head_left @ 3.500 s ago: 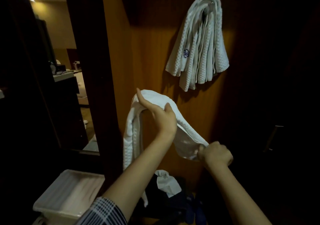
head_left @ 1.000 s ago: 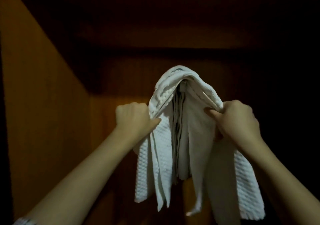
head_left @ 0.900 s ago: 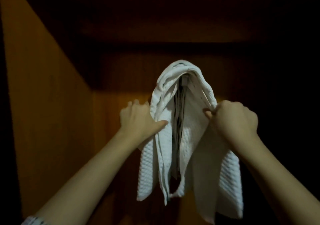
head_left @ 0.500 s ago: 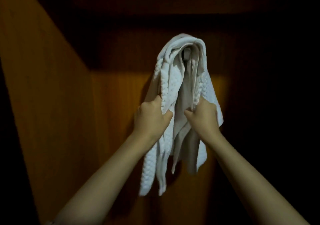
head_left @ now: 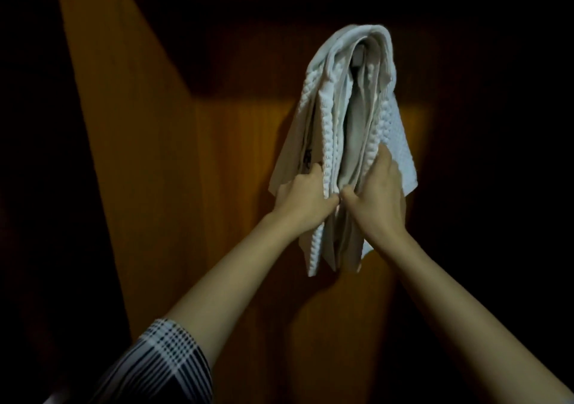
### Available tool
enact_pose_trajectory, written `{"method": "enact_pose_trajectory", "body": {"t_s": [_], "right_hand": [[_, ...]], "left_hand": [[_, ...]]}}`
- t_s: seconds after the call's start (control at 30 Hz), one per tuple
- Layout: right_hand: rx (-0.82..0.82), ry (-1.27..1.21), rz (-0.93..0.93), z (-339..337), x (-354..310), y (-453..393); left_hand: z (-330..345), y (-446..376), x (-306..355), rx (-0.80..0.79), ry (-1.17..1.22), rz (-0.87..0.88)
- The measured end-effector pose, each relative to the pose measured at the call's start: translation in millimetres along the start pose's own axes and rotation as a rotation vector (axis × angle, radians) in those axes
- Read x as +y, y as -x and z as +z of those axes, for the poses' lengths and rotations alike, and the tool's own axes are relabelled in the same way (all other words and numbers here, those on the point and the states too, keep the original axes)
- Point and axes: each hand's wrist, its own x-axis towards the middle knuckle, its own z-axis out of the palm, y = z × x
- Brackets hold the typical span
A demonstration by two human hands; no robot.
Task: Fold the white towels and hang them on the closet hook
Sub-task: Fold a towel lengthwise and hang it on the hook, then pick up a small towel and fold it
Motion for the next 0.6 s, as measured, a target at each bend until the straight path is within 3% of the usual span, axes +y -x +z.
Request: {"method": "enact_pose_trajectory", "body": {"t_s": [0.13,0.23,0.3,0.37,0.6], "right_hand": [[0.178,0.1,-0.174,0.3,-31.9,33.6],[0.169,0.144,-0.303,9.8,-59.9,55.4],[0.035,0.091,-0.344,23.4,-82.9,77.1],[-0.146,0.069,-0.385,41.2,-105.3,106.4],[-0.718,-0.062,-0.541,101.2,-167.6,227.7]], "left_hand": [[-30.2,39.6,-27.0,-0.192,-0.1,0.01],[-59.1,84.9,-52.2,-0.542,-0.268,0.026],[-75.2,123.8,-73.2,-0.767,-0.3,-0.003],[-90.3,170.6,-95.7,-0.872,-0.249,-0.099],[-144.6,371.1,-164.2,-0.862,-0.142,-0.56]]}}
